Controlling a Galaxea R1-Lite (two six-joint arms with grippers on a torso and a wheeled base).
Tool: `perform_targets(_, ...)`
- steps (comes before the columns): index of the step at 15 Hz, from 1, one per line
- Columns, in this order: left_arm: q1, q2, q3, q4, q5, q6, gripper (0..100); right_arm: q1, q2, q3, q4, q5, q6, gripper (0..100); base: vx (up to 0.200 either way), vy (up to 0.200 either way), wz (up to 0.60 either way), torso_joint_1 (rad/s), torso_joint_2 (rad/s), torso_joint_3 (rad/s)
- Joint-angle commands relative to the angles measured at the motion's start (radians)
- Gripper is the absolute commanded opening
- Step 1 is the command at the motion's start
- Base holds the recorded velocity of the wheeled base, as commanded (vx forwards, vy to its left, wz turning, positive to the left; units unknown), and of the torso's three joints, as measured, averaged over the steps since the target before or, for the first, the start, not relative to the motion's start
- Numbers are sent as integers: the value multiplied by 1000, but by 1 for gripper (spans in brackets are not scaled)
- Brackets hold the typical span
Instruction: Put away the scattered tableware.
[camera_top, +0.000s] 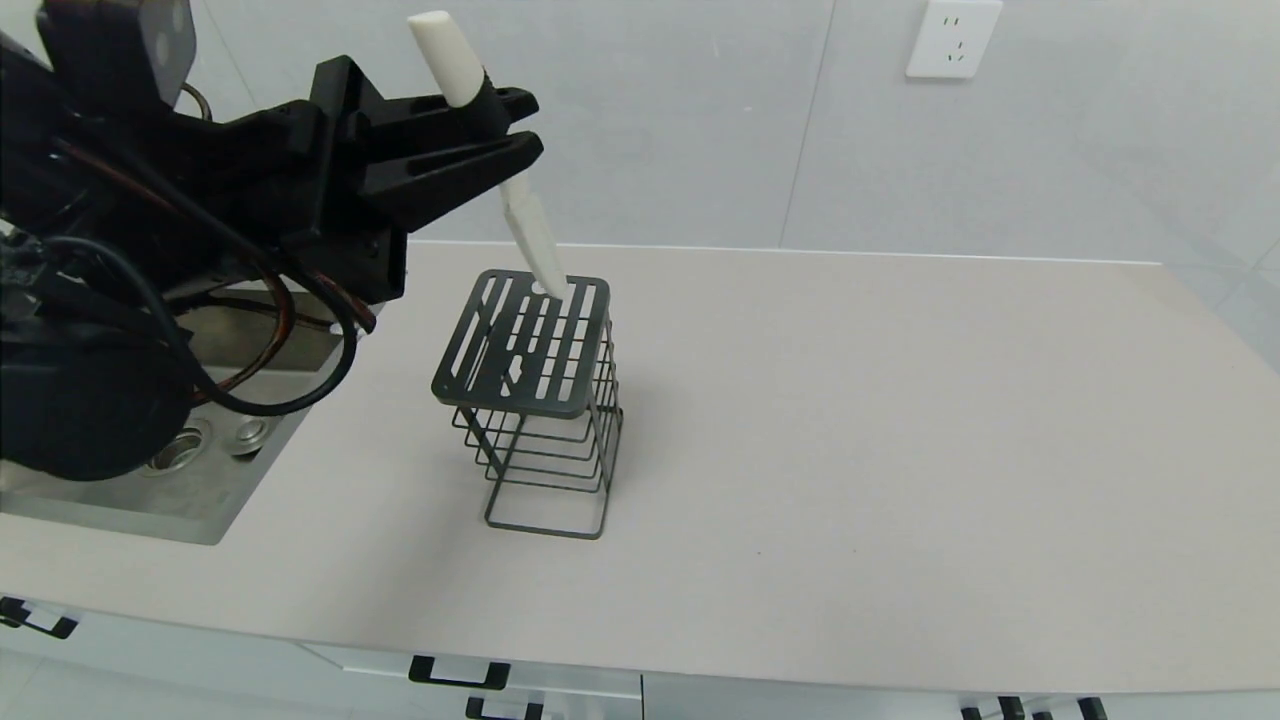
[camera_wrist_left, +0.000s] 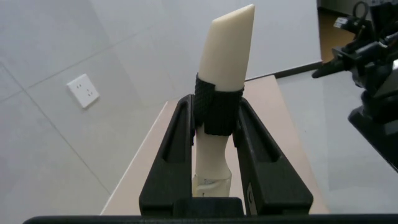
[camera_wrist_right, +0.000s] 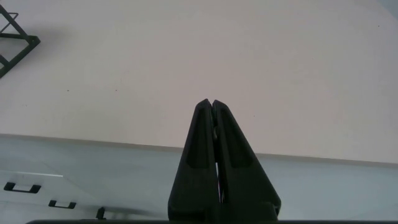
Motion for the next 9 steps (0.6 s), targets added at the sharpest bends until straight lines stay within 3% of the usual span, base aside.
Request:
perform_targets(1, -35, 35, -18, 0, 5, 1, 0, 0, 2, 1, 0, 0, 0, 0, 0, 0, 0, 0, 0, 0)
perform_targets(9, -15, 47, -15, 0, -2, 4, 0, 0, 2, 1, 0, 2, 0, 0, 0, 0, 0, 0, 0, 0)
